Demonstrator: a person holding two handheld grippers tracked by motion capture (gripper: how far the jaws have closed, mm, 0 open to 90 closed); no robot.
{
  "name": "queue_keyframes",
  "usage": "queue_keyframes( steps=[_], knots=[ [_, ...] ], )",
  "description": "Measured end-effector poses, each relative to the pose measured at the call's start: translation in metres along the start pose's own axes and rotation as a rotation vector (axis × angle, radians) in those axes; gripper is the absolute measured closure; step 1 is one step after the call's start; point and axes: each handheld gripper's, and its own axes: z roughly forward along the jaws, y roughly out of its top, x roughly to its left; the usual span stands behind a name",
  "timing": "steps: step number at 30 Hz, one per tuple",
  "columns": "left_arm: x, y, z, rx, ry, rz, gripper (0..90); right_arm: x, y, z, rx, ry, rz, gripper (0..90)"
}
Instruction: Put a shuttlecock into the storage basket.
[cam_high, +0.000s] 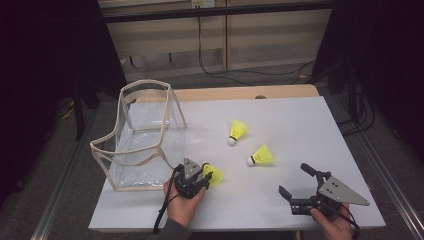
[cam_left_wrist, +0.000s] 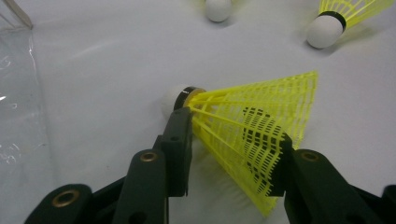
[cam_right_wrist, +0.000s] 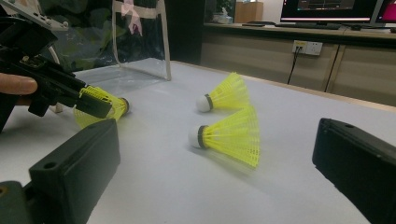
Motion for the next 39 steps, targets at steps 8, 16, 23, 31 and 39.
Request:
queue_keyframes(
  steps=[8, 16, 23, 31, 39],
  knots=[
    [-0.0003, 0.0000, 0.0002, 0.002, 0.006, 0.002, 69.0, -0.0002, 0.0001, 0.0000, -0.004, -0.001, -0.002, 0.8],
    [0.0008, 0.0000, -0.0002, 0.006, 0.012, 0.011, 78.2, 0.0002, 0.0003, -0.0001, -0.004, 0.000, -0.002, 0.8],
    [0.0015, 0.0004, 0.0004, 0.010, 0.002, 0.012, 84.3, -0.0004, 0.0004, -0.0002, -0.006, -0.001, -0.007, 0.8],
    [0.0028, 0.0028, -0.0006, 0.025, -0.054, 0.015, 86.8, -0.0013, 0.0006, -0.0011, -0.007, -0.007, -0.001, 0.9],
    [0.0024, 0.0080, -0.0040, 0.036, -0.112, 0.007, 87.4, -0.0021, 0.0010, -0.0017, -0.010, -0.007, -0.003, 0.8]
  ],
)
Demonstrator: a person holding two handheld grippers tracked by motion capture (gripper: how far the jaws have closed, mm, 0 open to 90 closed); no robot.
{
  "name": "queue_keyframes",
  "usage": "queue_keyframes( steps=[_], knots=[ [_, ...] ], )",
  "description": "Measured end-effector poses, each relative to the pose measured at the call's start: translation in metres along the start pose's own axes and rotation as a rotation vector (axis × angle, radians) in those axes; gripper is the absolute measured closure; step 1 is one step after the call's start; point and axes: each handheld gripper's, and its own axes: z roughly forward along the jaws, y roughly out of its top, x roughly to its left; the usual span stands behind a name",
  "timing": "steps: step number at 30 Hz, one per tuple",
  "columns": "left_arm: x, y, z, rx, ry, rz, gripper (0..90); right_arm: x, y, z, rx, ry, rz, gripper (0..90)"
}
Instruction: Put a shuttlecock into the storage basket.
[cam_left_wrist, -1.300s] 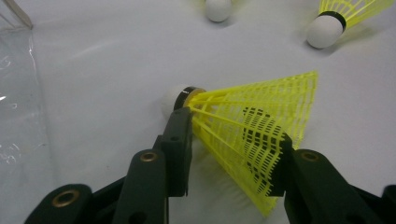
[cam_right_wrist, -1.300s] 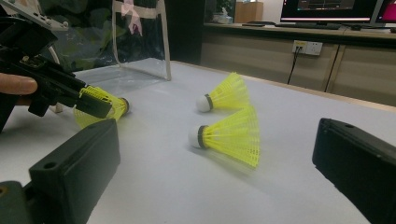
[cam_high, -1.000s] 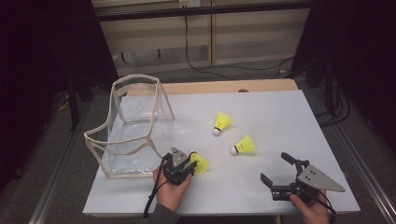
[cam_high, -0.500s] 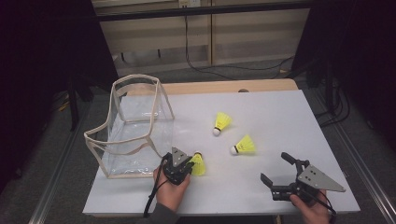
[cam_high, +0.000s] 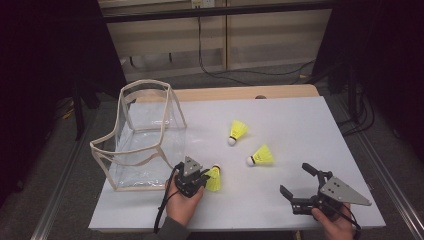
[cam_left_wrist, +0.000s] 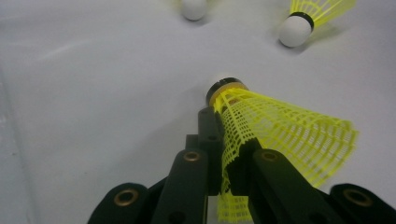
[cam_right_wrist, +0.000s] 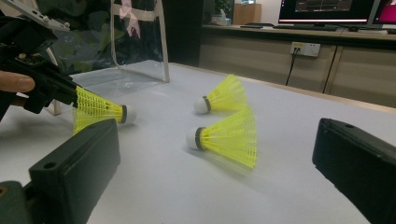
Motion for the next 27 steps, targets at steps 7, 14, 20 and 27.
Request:
queue_keyframes(
  steps=[7, 14, 20, 27],
  knots=[
    [-0.002, 0.004, -0.002, 0.005, -0.050, -0.004, 87.6, 0.000, 0.000, 0.000, 0.001, 0.000, 0.008, 0.8],
    [-0.001, 0.009, -0.005, 0.010, -0.083, -0.021, 87.6, -0.001, 0.000, 0.000, -0.001, 0.001, 0.004, 0.9],
    [-0.001, 0.010, -0.005, 0.029, -0.096, -0.023, 87.6, -0.001, 0.000, 0.000, -0.004, 0.000, 0.007, 0.8],
    [-0.001, 0.017, -0.007, 0.052, -0.100, -0.022, 87.6, -0.001, 0.000, 0.000, 0.000, 0.002, 0.008, 0.8]
  ],
)
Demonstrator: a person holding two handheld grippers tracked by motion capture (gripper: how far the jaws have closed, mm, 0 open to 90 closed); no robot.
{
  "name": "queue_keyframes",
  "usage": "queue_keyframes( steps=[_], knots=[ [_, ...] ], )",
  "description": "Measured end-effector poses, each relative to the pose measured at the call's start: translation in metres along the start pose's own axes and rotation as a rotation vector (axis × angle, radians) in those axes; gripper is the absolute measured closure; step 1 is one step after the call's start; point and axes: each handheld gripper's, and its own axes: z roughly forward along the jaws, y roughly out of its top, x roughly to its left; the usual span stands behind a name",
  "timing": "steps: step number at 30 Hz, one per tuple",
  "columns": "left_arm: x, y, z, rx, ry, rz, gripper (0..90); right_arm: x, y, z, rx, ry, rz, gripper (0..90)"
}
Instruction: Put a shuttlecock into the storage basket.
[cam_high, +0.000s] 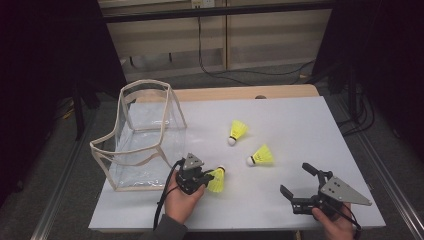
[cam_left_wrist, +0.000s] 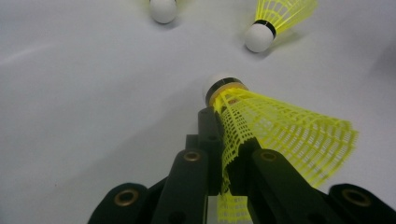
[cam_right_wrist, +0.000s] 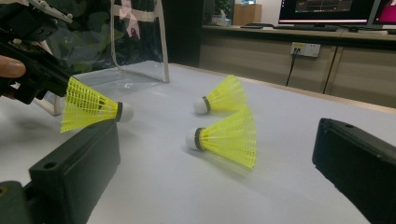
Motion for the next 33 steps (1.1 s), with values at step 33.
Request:
queue_keyframes(
  steps=[33],
  knots=[
    [-0.002, 0.026, -0.016, 0.081, -0.032, -0.031, 87.8, -0.007, -0.003, 0.004, 0.017, -0.025, 0.026, 0.4]
  ],
)
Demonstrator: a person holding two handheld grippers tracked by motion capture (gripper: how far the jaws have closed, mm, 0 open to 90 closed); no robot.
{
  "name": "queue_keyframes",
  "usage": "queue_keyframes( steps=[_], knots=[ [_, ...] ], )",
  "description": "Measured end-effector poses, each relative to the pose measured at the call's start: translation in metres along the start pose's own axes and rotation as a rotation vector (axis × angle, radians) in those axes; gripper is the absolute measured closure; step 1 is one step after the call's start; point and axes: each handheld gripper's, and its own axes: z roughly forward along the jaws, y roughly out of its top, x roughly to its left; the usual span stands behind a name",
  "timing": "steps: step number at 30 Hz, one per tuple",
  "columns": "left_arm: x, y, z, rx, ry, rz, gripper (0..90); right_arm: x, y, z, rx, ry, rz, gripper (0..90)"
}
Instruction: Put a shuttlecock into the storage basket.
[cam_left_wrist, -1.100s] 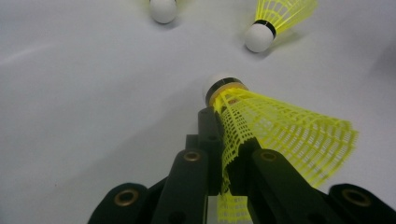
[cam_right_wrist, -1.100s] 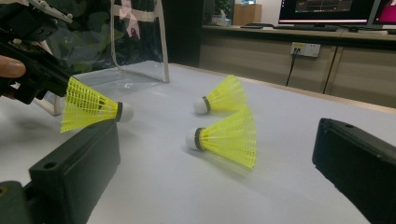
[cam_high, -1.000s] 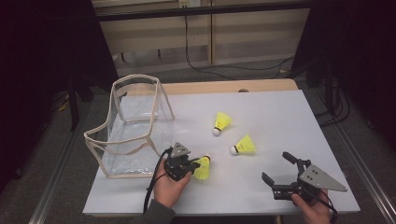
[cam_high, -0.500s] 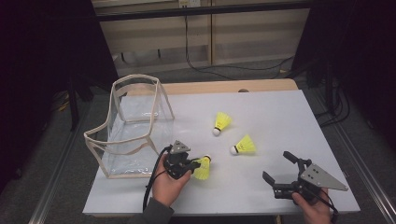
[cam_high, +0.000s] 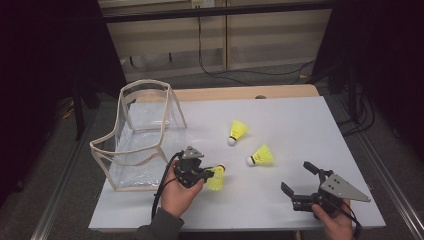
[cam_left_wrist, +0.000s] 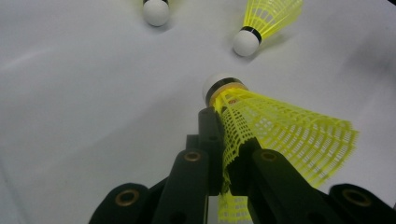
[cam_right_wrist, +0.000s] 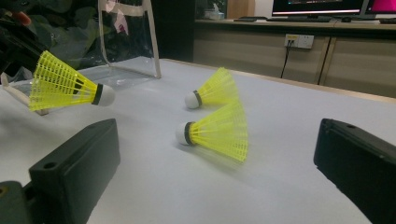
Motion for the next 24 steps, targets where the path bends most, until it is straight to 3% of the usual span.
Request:
queue_keyframes(
  steps=[24],
  knots=[
    [-0.003, 0.022, -0.007, 0.050, -0.011, -0.007, 87.8, -0.001, 0.001, 0.000, -0.009, -0.003, 0.006, 0.8]
  ],
)
